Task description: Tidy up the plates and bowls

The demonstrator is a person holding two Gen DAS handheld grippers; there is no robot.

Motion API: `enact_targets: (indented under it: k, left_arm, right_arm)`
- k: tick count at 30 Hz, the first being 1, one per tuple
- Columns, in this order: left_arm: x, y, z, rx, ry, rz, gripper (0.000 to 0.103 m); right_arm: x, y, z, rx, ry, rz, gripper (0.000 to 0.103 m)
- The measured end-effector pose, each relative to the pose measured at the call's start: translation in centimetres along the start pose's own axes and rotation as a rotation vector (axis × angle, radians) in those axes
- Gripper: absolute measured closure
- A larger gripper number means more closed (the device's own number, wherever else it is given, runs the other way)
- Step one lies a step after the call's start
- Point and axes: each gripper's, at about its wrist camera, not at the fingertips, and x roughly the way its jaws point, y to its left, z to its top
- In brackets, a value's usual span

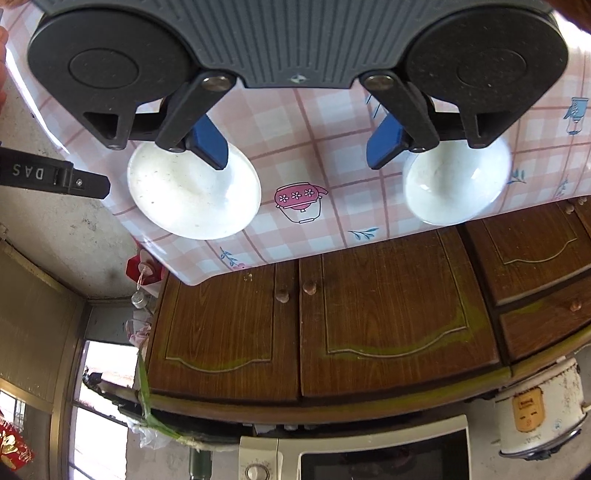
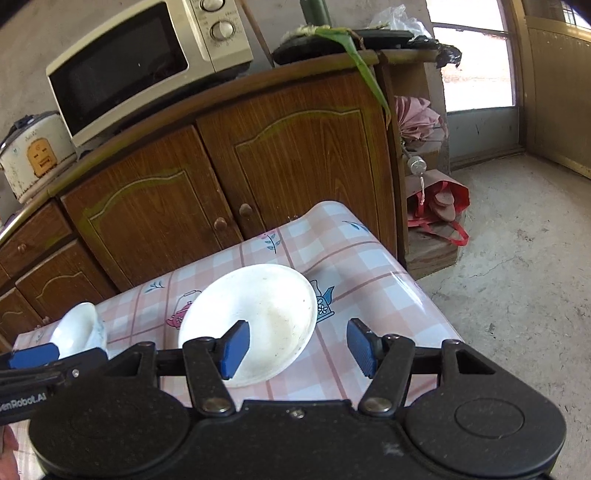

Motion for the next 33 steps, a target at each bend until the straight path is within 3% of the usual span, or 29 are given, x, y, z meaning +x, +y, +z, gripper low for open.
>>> enact_targets:
  k: [7,19,21,23,25,27,28,29,33]
  left_arm:
    - [4.6,-0.1,0.6,-0.058,0.064,-0.039,0.019]
    - [9.6,-2.7,1.6,-0.025,0.086,-0.026,0.021]
    - [10.3,-2.9,1.6,-0.026,0.094,-0.023,0.027]
    - [10.9,-3.0,1.5,-0.029,0.114,-0.021,0.044]
    - [11.4,-3.1,1.5,-0.029,0.127,-0.029,0.062]
    - [11.5,-3.1,1.4,-0.037,0.13,-0.044,0.073]
    - [11.5,-3.2,1.3,-0.039,0.135,-0.053,0.08]
    - [11.4,-3.2,1.2,-0.037,0.135,-0.055,0.081]
    - [11.0,-3.1,0.9,-0.026,0.131,-0.061,0.082]
  right_arm:
    - [4.1,-1.0,-0.3,-0.004,0.049,-0.018,0.032]
    - [8.4,-2.6,-1.4,0.084,0.074,0.038,0.032]
    - [8.6,-2.6,-1.5,0.089,0.067,0.051,0.032]
    - [8.9,-2.6,-1.6,0.094,0.071,0.061,0.033]
    - [9.1,-2.7,-1.7,0.102,0.076,0.075,0.043]
    - [9.2,-2.6,-1.8,0.11,0.078,0.105,0.066]
    - [9.1,-2.5,-1.8,0.111,0.073,0.121,0.071]
    - [9.0,-2.3,-1.8,0.106,0.067,0.129,0.081]
    - [8.4,-2.0,-1.8,0.106,0.055,0.116,0.081]
